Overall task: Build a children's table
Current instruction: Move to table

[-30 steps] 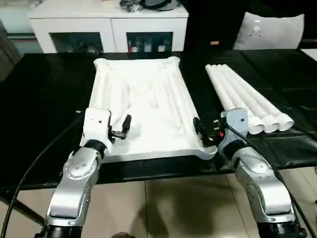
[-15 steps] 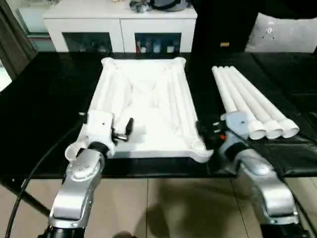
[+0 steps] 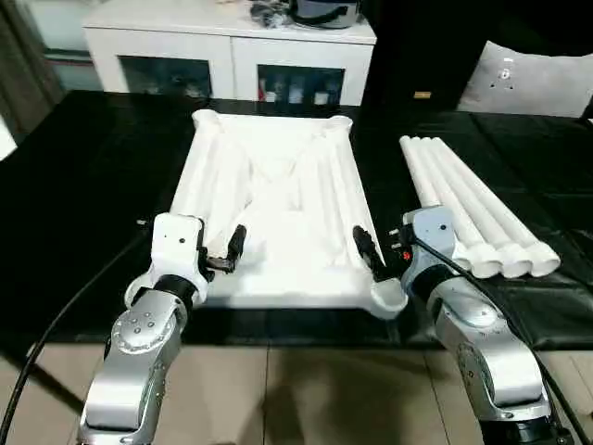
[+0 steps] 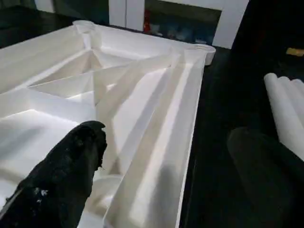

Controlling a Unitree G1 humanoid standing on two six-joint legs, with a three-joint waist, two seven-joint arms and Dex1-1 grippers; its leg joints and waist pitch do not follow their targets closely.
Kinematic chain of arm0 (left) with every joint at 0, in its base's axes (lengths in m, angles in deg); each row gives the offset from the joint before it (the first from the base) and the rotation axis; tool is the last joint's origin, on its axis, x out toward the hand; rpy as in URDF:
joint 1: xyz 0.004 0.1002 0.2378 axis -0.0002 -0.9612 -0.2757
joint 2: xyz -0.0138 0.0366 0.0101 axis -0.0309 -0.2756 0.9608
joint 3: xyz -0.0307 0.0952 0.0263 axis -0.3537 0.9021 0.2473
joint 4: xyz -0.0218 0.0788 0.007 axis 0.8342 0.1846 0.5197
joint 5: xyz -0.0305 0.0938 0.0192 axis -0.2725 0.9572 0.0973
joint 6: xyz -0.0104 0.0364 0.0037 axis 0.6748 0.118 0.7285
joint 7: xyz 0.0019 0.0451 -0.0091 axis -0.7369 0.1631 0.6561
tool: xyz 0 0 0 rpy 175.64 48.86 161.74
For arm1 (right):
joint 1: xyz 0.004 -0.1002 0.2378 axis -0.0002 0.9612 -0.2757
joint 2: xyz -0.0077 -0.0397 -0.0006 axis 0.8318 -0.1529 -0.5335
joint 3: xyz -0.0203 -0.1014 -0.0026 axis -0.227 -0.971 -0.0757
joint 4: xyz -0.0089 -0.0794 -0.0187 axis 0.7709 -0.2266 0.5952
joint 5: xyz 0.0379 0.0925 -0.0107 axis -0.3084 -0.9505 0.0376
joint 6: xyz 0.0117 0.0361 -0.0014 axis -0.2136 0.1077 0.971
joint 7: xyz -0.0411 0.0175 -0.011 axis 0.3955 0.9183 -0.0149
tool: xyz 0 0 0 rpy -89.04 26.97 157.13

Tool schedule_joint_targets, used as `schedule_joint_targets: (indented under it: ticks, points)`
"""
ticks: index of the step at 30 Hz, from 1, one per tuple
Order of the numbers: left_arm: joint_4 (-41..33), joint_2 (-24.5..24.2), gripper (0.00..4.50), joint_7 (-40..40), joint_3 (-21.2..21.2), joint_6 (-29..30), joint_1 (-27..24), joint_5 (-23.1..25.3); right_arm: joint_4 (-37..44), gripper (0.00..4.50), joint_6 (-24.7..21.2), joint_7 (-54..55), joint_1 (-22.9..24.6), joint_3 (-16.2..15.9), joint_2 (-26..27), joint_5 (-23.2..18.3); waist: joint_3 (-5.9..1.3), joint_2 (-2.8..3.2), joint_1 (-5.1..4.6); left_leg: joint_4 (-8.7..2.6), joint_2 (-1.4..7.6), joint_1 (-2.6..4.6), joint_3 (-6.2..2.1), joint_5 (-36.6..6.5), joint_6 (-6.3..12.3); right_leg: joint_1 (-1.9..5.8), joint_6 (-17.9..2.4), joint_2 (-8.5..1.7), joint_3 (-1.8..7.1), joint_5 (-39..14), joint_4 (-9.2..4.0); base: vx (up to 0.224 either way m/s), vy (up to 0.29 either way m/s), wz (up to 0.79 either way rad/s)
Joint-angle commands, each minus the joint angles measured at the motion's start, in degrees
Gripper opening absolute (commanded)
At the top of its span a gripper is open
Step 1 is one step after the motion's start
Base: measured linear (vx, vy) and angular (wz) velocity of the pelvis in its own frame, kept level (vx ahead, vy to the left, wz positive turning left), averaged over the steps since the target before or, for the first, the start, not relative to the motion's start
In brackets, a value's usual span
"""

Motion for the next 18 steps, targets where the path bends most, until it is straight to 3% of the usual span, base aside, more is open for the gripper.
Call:
schedule_joint_targets:
  ticks: [1, 2, 3, 4, 5, 6, 7, 8, 9, 10, 11, 12, 13, 14, 15, 16, 17, 18]
  points:
    - [-1.2, -0.3, 4.43, 0.4, 0.5, 0.8, -0.6, -0.3, 1.1, 4.5, -1.0, -0.3, 0.1, -0.2, -0.3, 0.2, -4.01, 0.84, -0.23, -3.16, 2.13, -0.2, -1.49, -4.9, 8.85, 2.48, -6.8, -4.26, 2.85, 5.7, -2.68, 0.152, 0.039, 0.06]
    - [-1.1, -0.3, 4.43, 0.5, 0.6, 0.8, -0.7, -0.3, 1.2, 4.5, -1.0, -0.3, 0.2, -0.2, -0.3, 0.3, -4.23, 0.67, -0.3, -2.7, 1.75, -0.25, -1.52, -2.7, 10.37, 2.63, -6.2, -3.91, 2.84, 9.3, -2.27, 0.152, 0.039, 0.06]
    - [-1.1, -0.2, 4.43, 0.5, 0.7, 0.9, -0.7, -0.3, 1.4, 4.5, -1.0, -0.3, 0.5, -0.2, -0.3, 0.3, -4.59, 0.85, -0.41, -1.87, 1.47, -0.09, -1.94, 1.4, 13.66, 2.58, -4.6, -3.19, 2.62, 15.3, -0.94, 0.156, 0.031, 0.11]
    - [-1.0, -0.1, 4.43, 0.5, 0.8, 0.9, -0.6, -0.2, 1.5, 4.5, -1.0, -0.2, 0.6, -0.1, -0.4, 0.4, -5.06, 1.39, -1.2, -1.33, 2.85, 2.19, -3.65, 6.9, 18.73, 0.3, -2.8, -2.49, 1.53, 17.8, 1.41, 0.159, 0.011, 0.16]
    - [-1.0, -0.1, 4.43, 0.6, 0.9, 0.9, -0.6, -0.2, 1.5, 4.5, -1.0, -0.2, 0.7, -0.1, -0.4, 0.4, -5.06, 1.39, -1.2, -1.33, 2.85, 2.19, -3.65, 6.9, 18.73, 0.3, -2.8, -2.49, 1.53, 17.8, 1.41, 0.159, 0.011, 0.16]
    - [-1.0, -0.1, 4.43, 0.6, 0.9, 1.0, -0.6, -0.2, 1.7, 4.5, -1.0, -0.1, 0.9, 0.0, -0.4, 0.4, -5.84, 1.51, -4.6, -0.57, 10.75, 11.46, -11.65, 22.0, 33.16, -11.34, 3.1, -4.77, 0.99, -0.1, 7.54, 0.144, -0.033, 0.01]
    - [-0.7, 0.1, 4.43, 0.7, 1.1, 1.1, -0.4, -0.1, 1.9, 4.5, -1.0, 0.0, 1.0, 0.0, -0.5, 0.5, -5.44, 0.84, -4.39, 0.33, 12.38, 11.36, -12.65, 31.1, 37.16, -14.47, 6.1, -7.62, 3.38, -4.8, 9.19, 0.0, 0.0, 0.0]
    - [-0.7, 0.1, 4.43, 0.7, 1.1, 1.1, -0.3, -0.1, 1.9, 4.5, -1.1, 0.0, 1.0, 0.0, -0.5, 0.5, -4.95, 0.19, -4.38, 0.27, 10.65, 8.91, -10.65, 29.8, 35.55, -14.23, 6.1, -7.96, 4.56, -1.6, 8.61, 0.0, 0.0, 0.0]
    - [-0.6, 0.1, 4.43, 0.7, 1.1, 1.1, -0.2, -0.1, 2.0, 4.5, -1.1, 0.1, 1.1, 0.0, -0.5, 0.5, -3.78, -1.79, -3.58, 2.33, -0.23, 1.48, -2.61, 14.6, 25.96, -7.84, 3.8, -6.87, 5.92, 8.5, 1.17, -0.075, 0.008, -0.01]
    - [-0.3, 0.1, 4.43, 0.7, 1.1, 1.0, 0.1, -0.1, 2.2, 4.5, -1.2, 0.1, 1.1, 0.1, -0.6, 0.5, -2.76, -4.01, -2.06, 6.85, -5.19, -4.0, -0.73, -3.6, 19.3, -1.2, 2.7, -10.21, 11.69, -1.2, -3.42, 0.0, 0.0, 0.0]
    - [-0.3, 0.1, 4.43, 0.7, 1.1, 1.0, 0.1, -0.1, 2.2, 4.5, -1.2, 0.1, 1.1, 0.1, -0.6, 0.5, -3.15, -3.16, -1.25, 9.5, -3.73, -6.01, -2.67, -5.1, 15.67, 1.32, -1.4, -13.65, 13.08, -4.7, -3.63, 0.0, 0.0, 0.0]
    - [-0.1, 0.1, 4.43, 0.7, 1.1, 1.0, 0.2, -0.2, 2.3, 4.5, -1.3, 0.2, 1.2, 0.1, -0.6, 0.5, -3.38, -3.18, -1.0, 10.71, -3.28, -7.42, -3.68, -1.8, 8.62, 2.48, -5.2, -12.18, 10.58, -4.3, -2.51, 0.106, -0.046, -0.14]
    - [-0.1, 0.1, 4.43, 0.7, 1.1, 1.0, 0.2, -0.2, 2.4, 4.5, -1.3, 0.2, 1.2, 0.1, -0.6, 0.5, -2.68, -2.49, -1.42, 9.62, -2.49, -7.71, -3.94, 1.1, 4.95, 1.87, -9.3, -11.52, 8.87, -1.3, -2.96, 0.097, -0.014, -0.1]
    - [0.1, 0.5, 4.43, 0.5, 0.9, 0.5, 0.2, -0.4, 2.6, 4.5, -1.4, 0.3, 1.3, 0.1, -0.8, 0.5, -2.42, -1.55, -1.43, 8.04, -1.46, -7.24, -4.01, 3.1, 4.23, 0.97, -12.2, -11.43, 7.79, -1.3, -3.52, 0.097, -0.014, -0.1]
    - [0.1, 0.7, 4.43, 0.3, 0.8, 0.3, 0.2, -0.3, 2.7, 4.5, -1.5, 0.3, 1.2, 0.1, -0.9, 0.6, -2.02, 0.23, -1.89, 2.46, 0.4, -6.1, -3.99, 6.6, 4.61, -0.47, -13.7, -8.53, 4.29, -2.2, -3.21, 0.102, 0.029, -0.03]
    - [0.1, 0.8, 4.43, 0.1, 0.8, 0.2, 0.3, -0.2, 2.8, 4.5, -1.5, 0.3, 1.2, 0.1, -1.0, 0.6, -1.9, 1.73, -2.67, -1.54, 2.11, -5.47, -4.5, 4.1, 6.13, -0.9, -10.6, -4.91, 2.24, -0.9, -1.65, 0.058, 0.028, 0.0]
    - [0.1, 0.7, 4.43, 0.2, 0.8, 0.2, 0.3, -0.2, 2.9, 4.5, -1.6, 0.3, 1.1, 0.1, -1.0, 0.6, -3.2, 2.33, -3.36, -0.45, 3.11, -4.34, -5.62, 7.9, 7.71, -1.76, -9.6, -3.31, 2.1, 4.7, 1.23, 0.135, 0.071, -0.02]
    - [0.0, 0.6, 4.43, 0.2, 0.9, 0.3, 0.3, -0.2, 2.8, 4.5, -1.6, 0.3, 1.1, 0.1, -1.0, 0.6, -4.68, 2.79, -3.77, 1.61, 4.87, -0.42, -8.07, 22.6, 12.93, -4.98, -7.0, -3.84, 2.36, 14.0, 3.32, 0.138, 0.076, -0.03]
